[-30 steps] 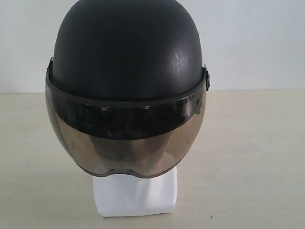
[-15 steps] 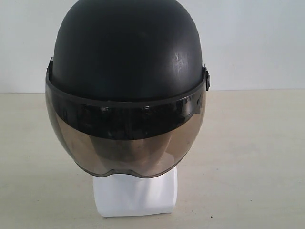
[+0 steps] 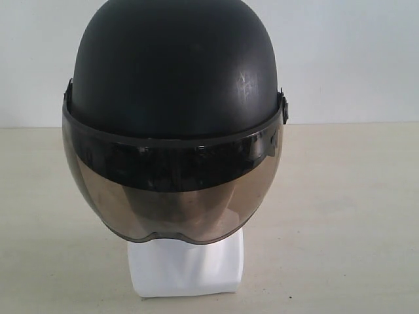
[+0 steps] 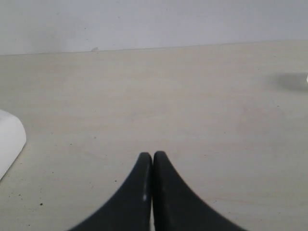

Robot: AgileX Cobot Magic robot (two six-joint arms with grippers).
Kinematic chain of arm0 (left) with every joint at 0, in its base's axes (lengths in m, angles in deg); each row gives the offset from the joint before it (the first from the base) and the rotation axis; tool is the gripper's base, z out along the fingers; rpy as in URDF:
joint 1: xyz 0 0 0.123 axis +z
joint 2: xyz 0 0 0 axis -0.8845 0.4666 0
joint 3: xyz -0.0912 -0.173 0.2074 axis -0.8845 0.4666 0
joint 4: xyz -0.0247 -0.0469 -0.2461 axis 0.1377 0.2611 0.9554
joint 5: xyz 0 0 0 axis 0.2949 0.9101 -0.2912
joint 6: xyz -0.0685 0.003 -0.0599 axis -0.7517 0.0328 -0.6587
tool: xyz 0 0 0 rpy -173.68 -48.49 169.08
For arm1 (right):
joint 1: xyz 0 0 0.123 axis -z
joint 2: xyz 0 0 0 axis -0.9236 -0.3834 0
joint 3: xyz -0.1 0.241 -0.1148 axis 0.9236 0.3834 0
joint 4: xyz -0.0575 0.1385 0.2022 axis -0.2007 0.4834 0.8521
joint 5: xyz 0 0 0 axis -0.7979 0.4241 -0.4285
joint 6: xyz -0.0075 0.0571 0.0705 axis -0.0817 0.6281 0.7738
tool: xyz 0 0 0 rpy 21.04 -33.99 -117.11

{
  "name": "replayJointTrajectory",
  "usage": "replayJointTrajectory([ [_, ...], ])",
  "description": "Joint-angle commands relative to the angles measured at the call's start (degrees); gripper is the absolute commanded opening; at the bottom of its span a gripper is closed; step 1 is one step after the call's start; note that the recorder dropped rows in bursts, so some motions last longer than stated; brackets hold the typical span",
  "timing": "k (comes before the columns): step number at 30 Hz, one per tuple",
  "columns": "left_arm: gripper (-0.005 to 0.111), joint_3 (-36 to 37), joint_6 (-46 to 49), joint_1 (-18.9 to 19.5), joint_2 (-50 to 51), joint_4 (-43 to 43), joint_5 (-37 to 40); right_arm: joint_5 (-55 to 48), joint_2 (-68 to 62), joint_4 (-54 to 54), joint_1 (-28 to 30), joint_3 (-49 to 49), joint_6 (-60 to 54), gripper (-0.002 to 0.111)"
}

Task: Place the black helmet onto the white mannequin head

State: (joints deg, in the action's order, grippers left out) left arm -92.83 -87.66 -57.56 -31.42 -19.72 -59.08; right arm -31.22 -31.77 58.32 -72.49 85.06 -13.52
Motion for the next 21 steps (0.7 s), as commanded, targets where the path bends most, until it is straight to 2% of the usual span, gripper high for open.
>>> replayJointTrajectory([
  [1,0.004,0.2,-0.6,-0.5,-0.2,0.3,0.4,0.3,0.2,-0.1,-0.2,0.0,0.2,0.0],
  [6,0.004,3.6,-1.9,-0.7,-5.1,0.3,-1.8,0.3,0.2,-0.1,-0.2,0.0,0.2,0.0],
  [10,0.004,5.9,-15.1,-0.7,-6.5,1.1,-4.4,0.3,0.2,-0.1,-0.2,0.0,0.2,0.0],
  [16,0.004,5.9,-15.6,-0.7,-6.5,28.5,-4.3,0.3,0.2,-0.1,-0.2,0.0,0.2,0.0],
  [18,0.004,5.9,-10.1,-0.7,-6.5,36.5,-2.7,0.3,0.2,-0.1,-0.2,0.0,0.2,0.0],
  [19,0.004,5.9,-2.4,-0.7,-6.5,39.6,-1.5,0.3,0.2,-0.1,-0.2,0.0,0.2,0.0],
  [21,0.004,5.9,22.9,-0.7,-6.5,49.0,2.0,0.3,0.2,-0.1,-0.2,0.0,0.2,0.0],
])
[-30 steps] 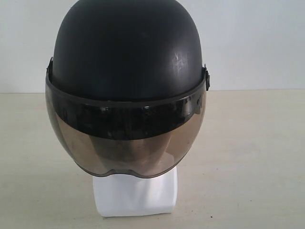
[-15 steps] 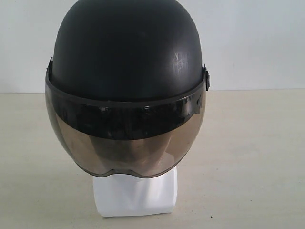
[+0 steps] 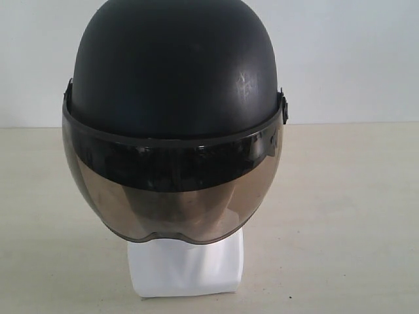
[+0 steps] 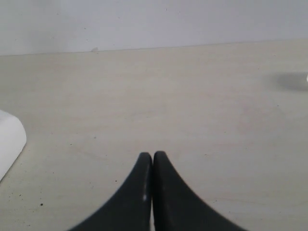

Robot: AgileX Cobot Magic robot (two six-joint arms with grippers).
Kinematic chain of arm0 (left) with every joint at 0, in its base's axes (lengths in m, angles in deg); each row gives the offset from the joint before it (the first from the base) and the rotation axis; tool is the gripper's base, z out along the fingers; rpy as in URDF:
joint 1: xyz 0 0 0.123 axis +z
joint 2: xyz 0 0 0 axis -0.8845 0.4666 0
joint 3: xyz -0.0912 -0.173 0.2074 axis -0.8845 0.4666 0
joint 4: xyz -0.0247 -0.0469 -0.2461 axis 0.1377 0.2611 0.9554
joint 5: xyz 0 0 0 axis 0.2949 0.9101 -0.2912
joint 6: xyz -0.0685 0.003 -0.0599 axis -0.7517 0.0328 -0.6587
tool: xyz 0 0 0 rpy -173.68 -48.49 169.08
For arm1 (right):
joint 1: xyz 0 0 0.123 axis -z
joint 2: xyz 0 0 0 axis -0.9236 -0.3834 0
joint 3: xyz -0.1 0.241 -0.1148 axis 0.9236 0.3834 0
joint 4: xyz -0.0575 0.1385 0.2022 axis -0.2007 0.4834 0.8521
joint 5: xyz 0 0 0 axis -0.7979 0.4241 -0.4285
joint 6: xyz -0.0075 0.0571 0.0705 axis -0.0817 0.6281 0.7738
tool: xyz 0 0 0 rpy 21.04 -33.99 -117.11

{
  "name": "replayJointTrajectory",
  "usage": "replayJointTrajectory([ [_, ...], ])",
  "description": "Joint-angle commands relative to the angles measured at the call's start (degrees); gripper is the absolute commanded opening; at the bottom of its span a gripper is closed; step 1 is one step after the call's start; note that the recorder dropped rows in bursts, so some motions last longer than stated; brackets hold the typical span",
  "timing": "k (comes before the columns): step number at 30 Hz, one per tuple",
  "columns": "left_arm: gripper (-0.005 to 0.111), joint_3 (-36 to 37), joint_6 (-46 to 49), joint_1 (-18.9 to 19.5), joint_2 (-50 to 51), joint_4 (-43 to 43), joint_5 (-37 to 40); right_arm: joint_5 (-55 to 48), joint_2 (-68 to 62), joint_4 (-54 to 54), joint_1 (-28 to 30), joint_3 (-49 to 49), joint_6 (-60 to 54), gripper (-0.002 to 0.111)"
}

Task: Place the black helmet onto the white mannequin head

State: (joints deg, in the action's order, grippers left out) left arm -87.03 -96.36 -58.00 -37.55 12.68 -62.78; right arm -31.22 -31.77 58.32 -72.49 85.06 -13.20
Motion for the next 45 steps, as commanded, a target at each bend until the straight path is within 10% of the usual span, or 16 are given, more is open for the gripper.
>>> replayJointTrajectory([
  [1,0.004,0.1,44.5,-0.2,-0.3,22.7,7.4,0.3,0.2,-0.1,-0.2,0.0,-0.1,0.0],
  [4,0.004,0.1,88.5,-0.2,-0.3,47.3,12.8,0.3,0.2,-0.1,-0.2,0.0,-0.1,0.0],
  [9,0.004,0.7,118.0,-0.2,-0.3,68.5,23.4,0.3,0.2,-0.1,-0.2,0.0,-0.1,0.0],
  [22,0.004,13.8,116.6,-0.2,-1.3,70.1,31.2,0.4,0.2,-0.1,-0.2,0.0,-0.1,0.0],
  [45,0.004,13.8,116.7,-0.2,-1.3,76.0,36.8,0.4,0.2,-0.1,-0.2,0.0,-0.1,0.0],
])
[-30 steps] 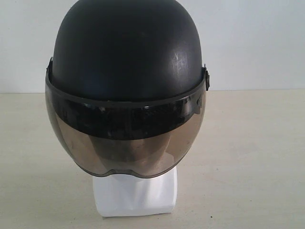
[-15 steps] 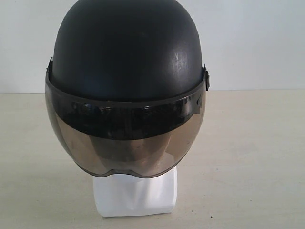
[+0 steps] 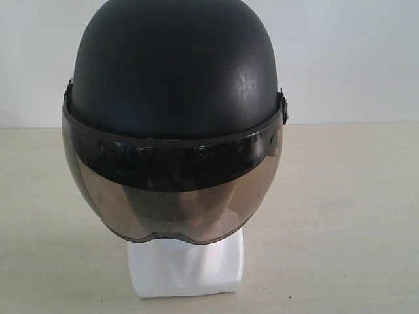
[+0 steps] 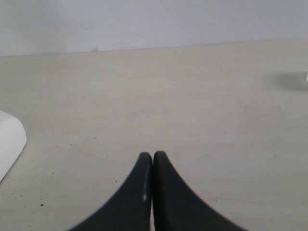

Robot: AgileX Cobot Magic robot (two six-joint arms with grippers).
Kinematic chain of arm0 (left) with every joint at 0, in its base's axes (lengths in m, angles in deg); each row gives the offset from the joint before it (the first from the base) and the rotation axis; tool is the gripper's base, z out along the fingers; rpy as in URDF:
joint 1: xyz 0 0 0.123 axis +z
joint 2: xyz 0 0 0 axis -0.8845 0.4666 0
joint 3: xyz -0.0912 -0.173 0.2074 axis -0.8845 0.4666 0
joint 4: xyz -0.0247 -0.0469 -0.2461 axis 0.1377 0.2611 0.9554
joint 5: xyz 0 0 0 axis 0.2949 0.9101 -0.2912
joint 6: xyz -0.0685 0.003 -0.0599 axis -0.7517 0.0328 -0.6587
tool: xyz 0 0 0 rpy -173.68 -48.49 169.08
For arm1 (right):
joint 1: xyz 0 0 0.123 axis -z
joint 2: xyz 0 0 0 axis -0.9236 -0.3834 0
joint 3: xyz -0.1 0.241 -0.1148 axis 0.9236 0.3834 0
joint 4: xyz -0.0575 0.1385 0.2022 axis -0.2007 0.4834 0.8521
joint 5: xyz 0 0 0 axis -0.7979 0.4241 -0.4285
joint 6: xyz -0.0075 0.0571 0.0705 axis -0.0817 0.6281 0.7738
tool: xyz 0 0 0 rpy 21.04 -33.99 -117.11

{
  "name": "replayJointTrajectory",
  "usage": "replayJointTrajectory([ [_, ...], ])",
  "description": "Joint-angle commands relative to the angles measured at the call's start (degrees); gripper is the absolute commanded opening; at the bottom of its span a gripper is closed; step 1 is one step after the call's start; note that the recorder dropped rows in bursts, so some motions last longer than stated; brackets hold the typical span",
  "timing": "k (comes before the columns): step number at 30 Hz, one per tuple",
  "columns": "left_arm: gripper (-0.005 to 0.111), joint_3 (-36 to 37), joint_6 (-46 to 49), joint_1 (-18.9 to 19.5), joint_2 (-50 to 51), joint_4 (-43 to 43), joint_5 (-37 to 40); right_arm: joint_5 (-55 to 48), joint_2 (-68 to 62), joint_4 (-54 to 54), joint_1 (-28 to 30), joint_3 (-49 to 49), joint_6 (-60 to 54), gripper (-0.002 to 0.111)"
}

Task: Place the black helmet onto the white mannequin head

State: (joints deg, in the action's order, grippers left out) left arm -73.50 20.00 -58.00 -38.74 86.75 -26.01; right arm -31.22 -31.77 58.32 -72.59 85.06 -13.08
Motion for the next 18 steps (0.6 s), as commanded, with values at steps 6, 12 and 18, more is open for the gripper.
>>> replayJointTrajectory([
  [6,0.004,0.2,1.8,-0.2,-0.2,2.2,0.1,0.4,0.2,-0.1,-0.1,0.0,-0.2,0.0],
  [12,0.004,0.2,2.2,-0.2,-0.2,3.5,0.2,0.4,0.2,-0.1,-0.1,0.0,-0.2,0.0],
  [18,0.004,0.2,4.6,-0.2,-0.2,3.5,0.2,0.4,0.2,-0.1,-0.1,0.0,-0.2,0.0],
])
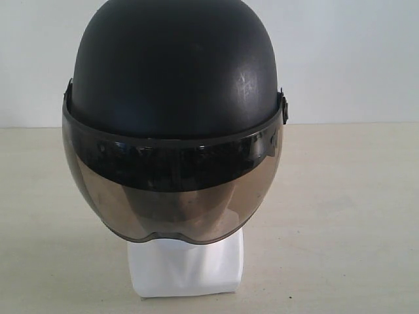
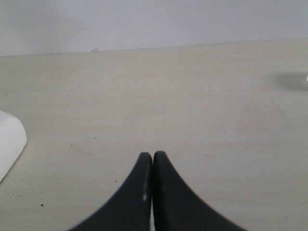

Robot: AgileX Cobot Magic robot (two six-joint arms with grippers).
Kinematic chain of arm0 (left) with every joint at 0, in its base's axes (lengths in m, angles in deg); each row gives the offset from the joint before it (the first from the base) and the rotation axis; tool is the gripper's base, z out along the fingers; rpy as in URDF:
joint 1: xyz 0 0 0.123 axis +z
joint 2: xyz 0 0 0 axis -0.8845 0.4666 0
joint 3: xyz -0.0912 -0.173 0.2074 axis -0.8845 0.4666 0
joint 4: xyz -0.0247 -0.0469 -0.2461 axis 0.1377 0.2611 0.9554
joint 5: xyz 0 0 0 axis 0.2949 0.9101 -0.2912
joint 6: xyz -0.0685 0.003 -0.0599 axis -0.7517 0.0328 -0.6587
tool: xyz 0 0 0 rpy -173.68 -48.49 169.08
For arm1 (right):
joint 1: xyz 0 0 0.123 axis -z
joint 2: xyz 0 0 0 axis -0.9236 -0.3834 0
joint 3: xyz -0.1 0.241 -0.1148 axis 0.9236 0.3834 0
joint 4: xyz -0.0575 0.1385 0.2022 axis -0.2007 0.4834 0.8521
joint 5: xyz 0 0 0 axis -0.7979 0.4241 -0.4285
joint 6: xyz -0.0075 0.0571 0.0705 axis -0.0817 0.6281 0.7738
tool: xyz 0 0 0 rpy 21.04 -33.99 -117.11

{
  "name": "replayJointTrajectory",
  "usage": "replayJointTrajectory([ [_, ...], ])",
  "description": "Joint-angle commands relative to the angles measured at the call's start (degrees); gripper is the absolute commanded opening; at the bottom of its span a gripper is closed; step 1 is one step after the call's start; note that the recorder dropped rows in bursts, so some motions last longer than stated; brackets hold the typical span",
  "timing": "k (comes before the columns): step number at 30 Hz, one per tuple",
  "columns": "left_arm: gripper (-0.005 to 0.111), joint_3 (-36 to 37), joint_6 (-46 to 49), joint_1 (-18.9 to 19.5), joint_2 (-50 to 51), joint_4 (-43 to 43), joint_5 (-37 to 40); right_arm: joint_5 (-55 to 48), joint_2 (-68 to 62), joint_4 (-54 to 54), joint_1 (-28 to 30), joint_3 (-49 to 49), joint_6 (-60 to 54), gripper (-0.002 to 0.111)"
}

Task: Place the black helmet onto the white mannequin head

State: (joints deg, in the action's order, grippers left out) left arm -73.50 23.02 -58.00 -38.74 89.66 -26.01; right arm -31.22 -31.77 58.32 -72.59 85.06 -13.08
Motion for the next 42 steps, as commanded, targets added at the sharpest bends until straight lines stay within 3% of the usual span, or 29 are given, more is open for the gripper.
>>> replayJointTrajectory([
  [1,0.004,0.2,1.6,-0.2,-0.2,0.6,0.2,0.4,0.2,-0.1,-0.1,0.0,-0.2,0.0],
  [12,0.004,0.2,-1.9,-0.2,-0.2,0.6,0.1,0.4,0.2,-0.1,-0.1,0.0,-0.2,0.0],
  [17,0.004,0.2,-1.5,-2.2,-0.2,0.1,0.1,0.4,0.2,-0.1,-0.1,0.0,-0.2,0.0],
  [42,0.004,0.2,-1.3,-2.1,-0.2,0.0,0.1,0.4,0.2,-0.1,-0.1,0.0,-0.2,0.0],
])
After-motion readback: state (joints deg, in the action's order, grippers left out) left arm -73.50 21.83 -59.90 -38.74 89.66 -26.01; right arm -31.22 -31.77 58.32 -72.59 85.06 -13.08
